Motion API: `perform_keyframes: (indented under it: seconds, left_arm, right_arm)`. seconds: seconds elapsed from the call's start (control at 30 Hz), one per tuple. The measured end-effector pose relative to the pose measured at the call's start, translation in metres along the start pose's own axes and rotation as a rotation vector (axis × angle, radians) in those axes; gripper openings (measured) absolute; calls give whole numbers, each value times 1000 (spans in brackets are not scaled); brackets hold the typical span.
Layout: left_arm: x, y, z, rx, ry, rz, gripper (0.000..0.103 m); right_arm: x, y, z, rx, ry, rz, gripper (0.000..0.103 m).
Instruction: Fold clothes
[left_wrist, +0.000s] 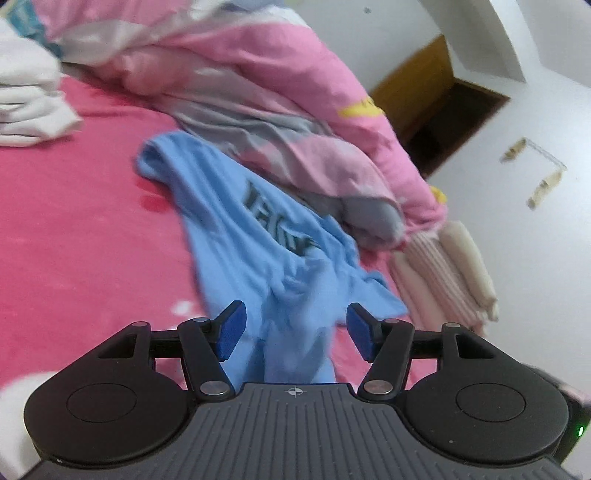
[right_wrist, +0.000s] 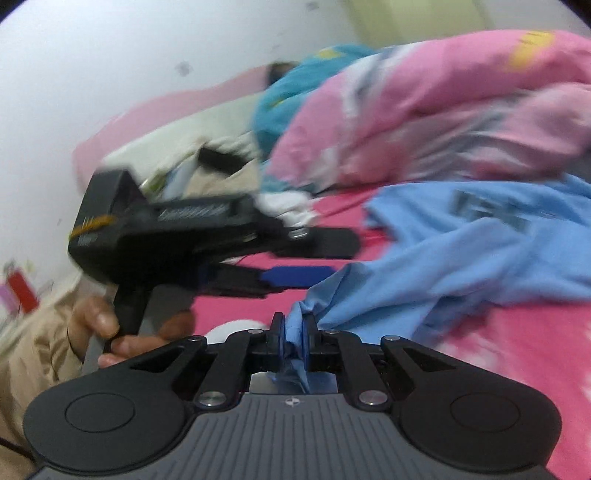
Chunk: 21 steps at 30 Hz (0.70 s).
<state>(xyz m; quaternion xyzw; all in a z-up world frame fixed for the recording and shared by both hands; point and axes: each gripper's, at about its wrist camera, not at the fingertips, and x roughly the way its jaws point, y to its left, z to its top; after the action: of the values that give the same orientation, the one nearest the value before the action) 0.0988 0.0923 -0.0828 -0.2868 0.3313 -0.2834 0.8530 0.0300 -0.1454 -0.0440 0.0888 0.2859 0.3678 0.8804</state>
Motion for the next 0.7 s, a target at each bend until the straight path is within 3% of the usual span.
perform_keyframes:
  seconds: [0.1,0.17,0.27,0.4,0.57,0.63,0.7]
  left_arm:
    - [2,14,2,-18,-2,37,60]
    - [4,23,2,-22,12,62,60]
    - [12,31,-1,-17,42,75,60]
    - [18,42,-6,-10,50,59,60]
    - [14,55,-6,-50,18,-1,60]
    - [10,58,-6,-67,-8,-9,60]
    - [7,61,-6,-84,-32,-12,60]
  right_arm:
    - [22,6,-4,-13,77,24,21]
    - [19,9,-6,-16,99,29,42]
    - [-14,8,-7,-5,61,51,67]
    - [-65,-21,-1,117,-54,38,72]
    - [-90,-126,5,564,-185,-259,71]
    - [-92,-170,-2,766,-220,-316,63]
    - [-86,-197,-10,881,-220,-344,58]
